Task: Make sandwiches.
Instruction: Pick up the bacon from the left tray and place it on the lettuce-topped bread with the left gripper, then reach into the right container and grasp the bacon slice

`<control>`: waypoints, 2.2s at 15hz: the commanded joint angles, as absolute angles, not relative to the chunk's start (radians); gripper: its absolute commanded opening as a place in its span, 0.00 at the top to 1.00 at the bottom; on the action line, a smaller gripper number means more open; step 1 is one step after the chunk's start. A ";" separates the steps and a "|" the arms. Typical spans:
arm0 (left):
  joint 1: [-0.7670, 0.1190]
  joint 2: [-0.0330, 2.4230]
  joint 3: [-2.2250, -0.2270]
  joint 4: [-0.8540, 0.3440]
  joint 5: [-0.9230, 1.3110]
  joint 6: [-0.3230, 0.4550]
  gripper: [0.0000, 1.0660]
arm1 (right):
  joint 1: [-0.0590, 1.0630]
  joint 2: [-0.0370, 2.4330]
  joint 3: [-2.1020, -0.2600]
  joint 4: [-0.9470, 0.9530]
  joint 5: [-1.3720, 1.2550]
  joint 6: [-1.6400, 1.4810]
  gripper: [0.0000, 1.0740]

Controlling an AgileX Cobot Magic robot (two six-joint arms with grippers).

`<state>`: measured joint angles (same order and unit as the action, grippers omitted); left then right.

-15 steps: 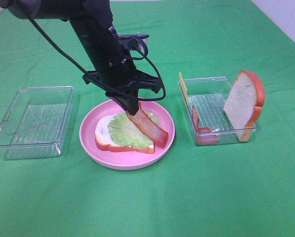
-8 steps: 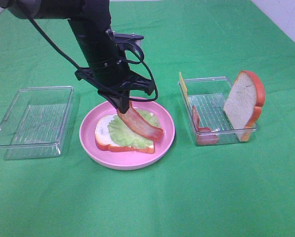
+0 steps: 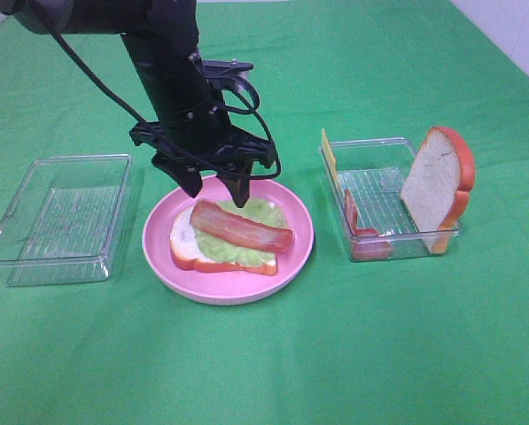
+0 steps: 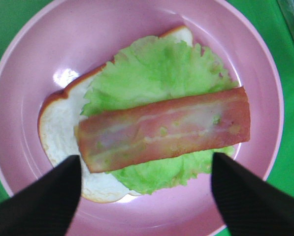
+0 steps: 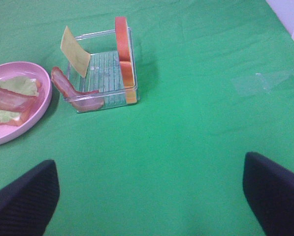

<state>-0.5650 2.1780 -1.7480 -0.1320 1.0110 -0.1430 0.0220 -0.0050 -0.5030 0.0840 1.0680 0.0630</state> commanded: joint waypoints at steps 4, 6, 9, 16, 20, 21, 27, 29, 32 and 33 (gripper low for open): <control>-0.568 2.150 -1.753 -0.102 1.015 -0.179 0.05 | 0.020 -0.018 -0.502 0.085 1.054 0.047 0.10; -0.562 2.108 -1.758 -0.093 1.035 -0.175 0.06 | 0.020 -0.018 -0.502 0.085 1.054 0.047 0.10; -0.452 2.036 -1.910 -0.014 1.211 -0.148 0.06 | 0.020 -0.017 -0.502 0.085 1.054 0.047 0.10; -0.104 2.032 -2.010 -0.006 1.284 -0.024 0.08 | 0.020 -0.017 -0.502 0.085 1.054 0.047 0.10; 0.016 2.008 -2.004 -0.024 1.284 0.010 0.12 | 0.020 -0.017 -0.502 0.085 1.054 0.047 0.10; 0.009 1.982 -1.982 -0.030 1.284 0.010 0.14 | 0.020 -0.017 -0.502 0.085 1.054 0.047 0.10; -0.111 1.640 -1.636 -0.010 1.243 -0.017 0.16 | 0.020 -0.017 -0.502 0.085 1.054 0.047 0.10; -0.149 1.377 -1.425 -0.009 1.197 -0.059 0.16 | 0.020 -0.017 -0.502 0.080 1.056 0.047 0.10; -0.149 1.143 -1.262 0.032 1.187 -0.098 0.16 | 0.020 -0.017 -0.502 0.082 1.054 0.047 0.10; -0.149 1.008 -1.167 0.072 1.187 -0.124 0.16 | 0.020 -0.017 -0.502 0.082 1.054 0.047 0.10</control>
